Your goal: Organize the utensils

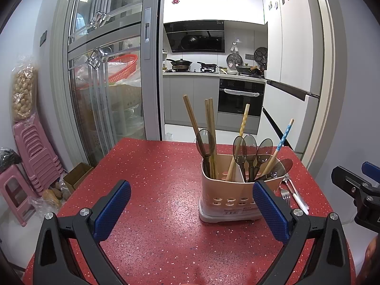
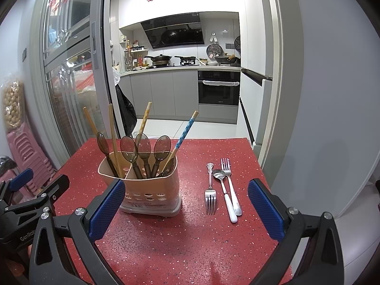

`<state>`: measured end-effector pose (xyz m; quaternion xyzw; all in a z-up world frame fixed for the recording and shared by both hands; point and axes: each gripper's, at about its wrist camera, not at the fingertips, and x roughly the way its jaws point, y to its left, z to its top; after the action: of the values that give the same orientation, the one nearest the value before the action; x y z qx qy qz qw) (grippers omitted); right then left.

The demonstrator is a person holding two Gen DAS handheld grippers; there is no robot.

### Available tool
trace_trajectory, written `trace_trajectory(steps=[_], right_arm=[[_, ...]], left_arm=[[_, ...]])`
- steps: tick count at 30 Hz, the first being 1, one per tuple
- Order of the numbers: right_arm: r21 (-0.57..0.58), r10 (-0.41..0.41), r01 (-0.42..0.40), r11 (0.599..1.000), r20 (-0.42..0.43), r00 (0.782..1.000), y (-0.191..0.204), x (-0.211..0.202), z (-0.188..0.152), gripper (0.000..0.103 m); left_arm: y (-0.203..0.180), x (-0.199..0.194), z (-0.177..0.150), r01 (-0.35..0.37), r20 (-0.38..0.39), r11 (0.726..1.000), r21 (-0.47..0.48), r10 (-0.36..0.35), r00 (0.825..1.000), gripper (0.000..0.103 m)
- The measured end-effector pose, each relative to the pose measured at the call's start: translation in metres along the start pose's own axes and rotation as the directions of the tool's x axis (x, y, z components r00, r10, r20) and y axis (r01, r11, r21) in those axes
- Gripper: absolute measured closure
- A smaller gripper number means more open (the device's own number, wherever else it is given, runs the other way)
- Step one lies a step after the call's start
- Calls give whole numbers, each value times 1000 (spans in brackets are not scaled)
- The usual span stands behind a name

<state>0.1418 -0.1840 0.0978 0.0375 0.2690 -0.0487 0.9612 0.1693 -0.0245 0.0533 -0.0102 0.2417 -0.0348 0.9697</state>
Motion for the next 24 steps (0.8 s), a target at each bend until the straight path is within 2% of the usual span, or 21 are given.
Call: trace_trajectory(steps=[19,24], right_arm=[[-2,-4,4,1000,5,1000,-2,-2,2,0],[-1,-5,5,1000,7,1000,-2,-4,3,0]], left_arm=[[1,-4,1,-1,2,1000,-5,1,1000,0],[0,-5,3,17,12,1000,2,-17,1000,0]])
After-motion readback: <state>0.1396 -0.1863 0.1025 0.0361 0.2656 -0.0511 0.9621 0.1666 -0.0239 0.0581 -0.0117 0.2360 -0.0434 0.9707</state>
